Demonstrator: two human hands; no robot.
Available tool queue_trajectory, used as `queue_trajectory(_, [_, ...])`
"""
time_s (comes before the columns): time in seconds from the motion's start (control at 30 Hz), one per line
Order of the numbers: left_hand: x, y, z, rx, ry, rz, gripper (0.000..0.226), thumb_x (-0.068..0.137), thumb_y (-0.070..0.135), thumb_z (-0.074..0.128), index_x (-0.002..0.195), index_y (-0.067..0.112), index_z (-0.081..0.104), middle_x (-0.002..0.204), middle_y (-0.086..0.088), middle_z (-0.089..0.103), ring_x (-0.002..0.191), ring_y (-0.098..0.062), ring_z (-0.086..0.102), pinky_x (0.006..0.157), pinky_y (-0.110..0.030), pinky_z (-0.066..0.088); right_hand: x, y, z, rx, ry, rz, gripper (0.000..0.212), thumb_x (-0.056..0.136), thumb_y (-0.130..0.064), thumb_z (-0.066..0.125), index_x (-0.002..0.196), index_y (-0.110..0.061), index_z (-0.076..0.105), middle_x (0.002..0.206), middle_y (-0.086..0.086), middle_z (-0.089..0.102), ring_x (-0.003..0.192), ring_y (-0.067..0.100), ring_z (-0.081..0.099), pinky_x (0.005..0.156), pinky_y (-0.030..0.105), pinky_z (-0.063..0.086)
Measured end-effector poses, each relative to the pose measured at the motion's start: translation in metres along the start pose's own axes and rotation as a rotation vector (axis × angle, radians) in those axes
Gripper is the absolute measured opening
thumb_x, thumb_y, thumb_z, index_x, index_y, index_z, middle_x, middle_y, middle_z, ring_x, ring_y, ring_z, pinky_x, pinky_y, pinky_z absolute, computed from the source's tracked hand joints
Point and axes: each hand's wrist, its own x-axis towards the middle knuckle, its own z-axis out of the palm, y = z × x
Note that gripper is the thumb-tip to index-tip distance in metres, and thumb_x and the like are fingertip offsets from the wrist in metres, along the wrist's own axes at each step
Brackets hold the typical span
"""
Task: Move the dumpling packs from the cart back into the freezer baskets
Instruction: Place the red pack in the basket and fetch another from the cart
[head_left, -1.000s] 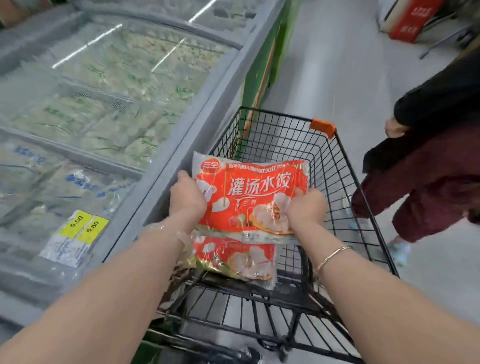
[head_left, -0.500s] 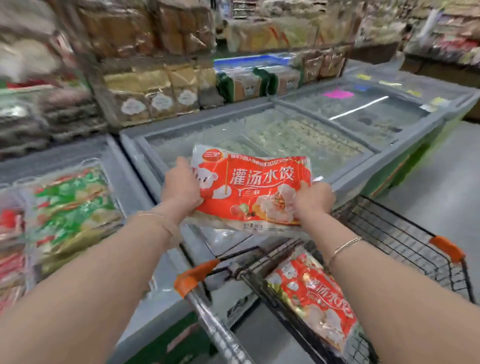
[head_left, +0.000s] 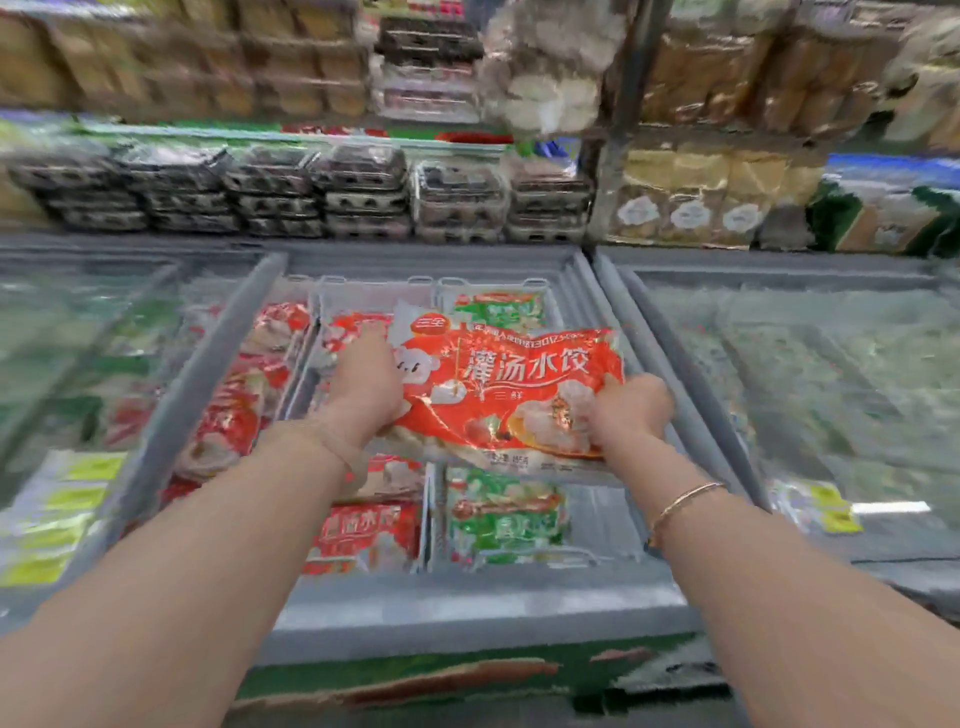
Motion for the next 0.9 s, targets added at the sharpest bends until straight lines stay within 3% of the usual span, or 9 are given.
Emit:
queue_trajectory(0.1, [0.031,-0.066,-0.016,0.053,-0.042,-0.075,0.050,0.089,-0.002,0.054,0.135,-0.004,0.034,0.128,-0.024,0.055,0.121,-0.039,0.052,0.095,-0.042,0.044,-0.028,-0.029,0.062,0.019,-0.062,-0.002,0.030,0.096,-0.012,0.046,0.118,0.004,0.060,0.124,0.021,0.061,0.116,0.031,0.057,0.085,0.032,0.044])
queue_trajectory(0.2, [0.059,-0.118,-0.023,0.110,-0.056,-0.118,0.038,0.091,-0.004,0.048,0.128,-0.003,0.039,0.125,-0.023,0.057,0.118,-0.039,0.055,0.091,-0.042,0.047,-0.046,-0.050,0.117,0.054,-0.080,0.034,0.027,0.096,-0.010,0.047,0.117,0.001,0.060,0.123,0.018,0.062,0.113,0.030,0.059,0.077,0.029,0.042])
queue_trajectory(0.33, [0.079,-0.160,-0.008,0.070,-0.100,-0.165,0.037,0.092,-0.006,0.039,0.129,-0.004,0.039,0.124,-0.025,0.056,0.116,-0.041,0.055,0.091,-0.044,0.046,-0.050,-0.051,0.164,0.006,-0.114,0.065,0.028,0.096,-0.015,0.049,0.111,0.004,0.061,0.119,0.023,0.063,0.112,0.035,0.059,0.086,0.037,0.046])
queue_trajectory(0.47, [0.087,-0.199,0.025,0.075,-0.178,-0.203,0.036,0.092,-0.005,0.042,0.127,-0.008,0.042,0.125,-0.025,0.054,0.118,-0.041,0.051,0.098,-0.042,0.041,-0.046,-0.033,0.209,-0.133,-0.195,0.116,0.029,0.096,-0.015,0.049,0.108,0.008,0.064,0.115,0.023,0.064,0.108,0.034,0.061,0.083,0.036,0.047])
queue_trajectory(0.6, [0.101,-0.232,0.068,0.097,-0.269,-0.256,0.030,0.093,-0.005,0.038,0.123,-0.007,0.044,0.126,-0.024,0.054,0.119,-0.038,0.053,0.097,-0.039,0.041,-0.039,-0.007,0.247,-0.228,-0.284,0.170,0.024,0.095,-0.011,0.050,0.086,0.007,0.063,0.112,0.024,0.065,0.107,0.033,0.061,0.075,0.032,0.045])
queue_trajectory(0.67, [0.104,-0.242,0.080,0.032,-0.288,-0.305,0.031,0.093,-0.006,0.038,0.123,-0.009,0.044,0.125,-0.029,0.055,0.119,-0.041,0.051,0.097,-0.042,0.041,-0.037,0.001,0.259,-0.230,-0.323,0.201,0.025,0.096,-0.013,0.049,0.088,0.006,0.063,0.114,0.024,0.064,0.108,0.034,0.061,0.073,0.029,0.041])
queue_trajectory(0.77, [0.111,-0.256,0.098,0.041,-0.300,-0.334,0.036,0.094,-0.006,0.036,0.130,-0.008,0.039,0.127,-0.030,0.053,0.121,-0.042,0.050,0.099,-0.042,0.039,-0.030,0.012,0.284,-0.277,-0.358,0.184,0.033,0.096,-0.015,0.050,0.064,-0.005,0.050,0.114,0.024,0.064,0.109,0.034,0.060,0.082,0.033,0.046])
queue_trajectory(0.83, [0.113,-0.266,0.113,0.065,-0.340,-0.338,0.038,0.094,-0.006,0.035,0.132,-0.009,0.037,0.129,-0.028,0.052,0.122,-0.041,0.049,0.100,-0.040,0.039,-0.026,0.020,0.300,-0.319,-0.367,0.191,0.025,0.097,-0.016,0.048,0.087,0.003,0.061,0.118,0.024,0.063,0.112,0.033,0.059,0.086,0.034,0.047])
queue_trajectory(0.9, [0.114,-0.277,0.127,0.068,-0.363,-0.359,0.034,0.094,-0.005,0.036,0.128,-0.009,0.041,0.128,-0.029,0.052,0.120,-0.042,0.050,0.097,-0.042,0.041,-0.023,0.029,0.315,-0.363,-0.400,0.198,0.029,0.095,-0.015,0.050,0.112,0.008,0.058,0.121,0.024,0.061,0.114,0.033,0.058,0.090,0.034,0.047])
